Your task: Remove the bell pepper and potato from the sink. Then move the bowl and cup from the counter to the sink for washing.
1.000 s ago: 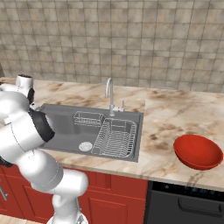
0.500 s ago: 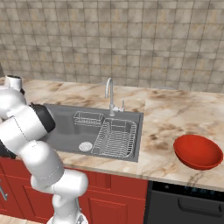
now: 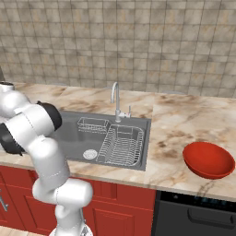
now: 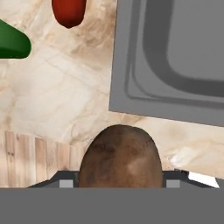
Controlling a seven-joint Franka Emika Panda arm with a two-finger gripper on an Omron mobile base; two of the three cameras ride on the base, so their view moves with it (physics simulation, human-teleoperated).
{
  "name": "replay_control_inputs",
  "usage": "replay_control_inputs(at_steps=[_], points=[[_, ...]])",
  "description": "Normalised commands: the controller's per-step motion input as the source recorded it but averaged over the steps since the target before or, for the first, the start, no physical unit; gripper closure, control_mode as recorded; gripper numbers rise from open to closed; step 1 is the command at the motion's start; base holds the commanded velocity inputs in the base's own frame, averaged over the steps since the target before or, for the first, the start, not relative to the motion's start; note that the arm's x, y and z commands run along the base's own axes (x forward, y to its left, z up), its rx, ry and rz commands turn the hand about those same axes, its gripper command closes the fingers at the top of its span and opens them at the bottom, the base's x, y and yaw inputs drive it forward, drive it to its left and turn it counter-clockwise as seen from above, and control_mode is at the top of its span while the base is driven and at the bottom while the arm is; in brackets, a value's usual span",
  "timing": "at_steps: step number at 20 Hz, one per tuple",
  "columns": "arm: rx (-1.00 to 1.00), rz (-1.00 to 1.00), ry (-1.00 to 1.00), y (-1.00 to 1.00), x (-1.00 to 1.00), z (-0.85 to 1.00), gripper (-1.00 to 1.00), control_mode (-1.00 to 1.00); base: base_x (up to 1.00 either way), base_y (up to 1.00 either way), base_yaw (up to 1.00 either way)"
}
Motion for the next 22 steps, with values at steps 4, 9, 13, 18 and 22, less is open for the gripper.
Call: replay_control_inputs(at_steps=[4, 9, 13, 18, 22], points=[[0.00, 0.00, 0.00, 0.35, 0.19, -0.15, 1.00, -1.00, 0.00, 0.00, 0.00], [0.00, -0.03, 0.00, 0.29, 0.18, -0.20, 1.00, -1.00, 0.00, 0.00, 0.00], [0.00, -0.03, 0.00, 0.31, 0.20, -0.24, 1.00, -1.00, 0.00, 0.00, 0.00], [0.00, -0.05, 0.00, 0.23, 0.18, -0.22, 1.00, -1.00, 0.00, 0.00, 0.00], [-0.02, -0.08, 0.00, 0.16, 0.13, -0.19, 1.00, -1.00, 0.00, 0.00, 0.00]])
